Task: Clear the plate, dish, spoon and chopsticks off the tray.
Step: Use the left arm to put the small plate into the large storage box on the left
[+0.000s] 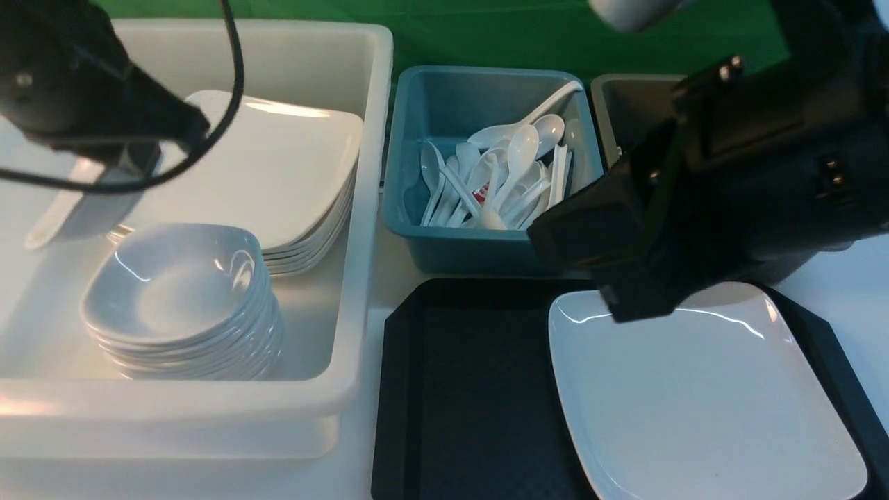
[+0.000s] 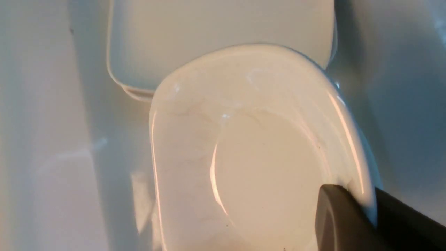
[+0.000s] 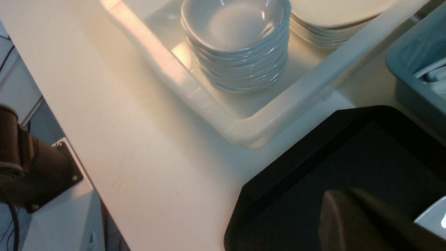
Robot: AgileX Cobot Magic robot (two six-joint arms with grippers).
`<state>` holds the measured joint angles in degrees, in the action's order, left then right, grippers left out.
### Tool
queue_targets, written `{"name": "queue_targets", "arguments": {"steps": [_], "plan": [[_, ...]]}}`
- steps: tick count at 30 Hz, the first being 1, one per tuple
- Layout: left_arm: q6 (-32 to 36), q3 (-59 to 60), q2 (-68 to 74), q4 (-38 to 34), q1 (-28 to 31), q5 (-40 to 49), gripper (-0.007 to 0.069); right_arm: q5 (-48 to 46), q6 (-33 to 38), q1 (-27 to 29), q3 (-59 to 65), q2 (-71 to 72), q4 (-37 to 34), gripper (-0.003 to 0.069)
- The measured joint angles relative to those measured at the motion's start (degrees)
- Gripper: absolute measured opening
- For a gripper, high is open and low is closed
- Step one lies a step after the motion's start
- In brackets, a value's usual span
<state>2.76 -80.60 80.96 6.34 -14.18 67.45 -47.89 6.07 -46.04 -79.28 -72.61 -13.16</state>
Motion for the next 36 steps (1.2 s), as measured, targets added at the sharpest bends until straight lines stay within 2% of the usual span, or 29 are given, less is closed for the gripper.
{"name": "queue_targets", "arguments": {"steps": [3, 7, 11, 15, 25, 29, 31, 33, 35, 36], "plan": [[0.66, 6.46, 0.05, -3.49, 0.0, -5.06, 0.0018, 1.31, 0.73, -0.78, 0.0, -2.17, -0.85, 0.002], [1.3, 11.03, 0.05, -4.31, 0.0, -10.92, 0.0021, 4.99, 1.06, -1.03, 0.0, -3.68, -2.08, 0.002], [1.43, 12.03, 0.05, -5.04, 0.0, -13.31, 0.0032, 6.36, 1.06, -1.03, 0.0, -4.63, -2.44, 0.002], [1.5, 12.27, 0.0, -6.83, 0.0, -14.18, 0.008, 6.41, 1.06, -1.03, 0.0, -4.98, -2.63, 0.002], [1.77, 12.05, -3.32, -8.97, 0.0, -14.7, 0.0449, 4.19, 2.24, -1.03, 0.0, -5.04, -2.49, 0.002], [1.19, 9.99, -6.58, -12.41, 0.0, -15.11, 0.0509, 1.68, 2.36, -1.03, 0.0, -4.13, 0.95, 0.002], [0.69, 8.47, -7.88, -18.47, 0.0, -15.04, 0.0482, 0.21, 0.88, -0.29, 0.0, -2.36, 4.81, 0.002], [0.78, 7.14, -8.11, -26.44, -0.15, -14.79, 0.0386, -1.82, -1.01, 1.7, 0.0, 0.17, 9.15, 0.002], [2.83, 6.52, -7.63, -31.45, -1.48, -14.99, 0.0245, -4.63, -2.39, 4.29, 0.0, 2.57, 13.16, 0.002], [4.32, 6.34, -7.01, -32.89, -3.27, -15.79, 0.0145, -6.85, -3.14, 7.07, 0.0, 4.1, 15.33, 0.002]]}}
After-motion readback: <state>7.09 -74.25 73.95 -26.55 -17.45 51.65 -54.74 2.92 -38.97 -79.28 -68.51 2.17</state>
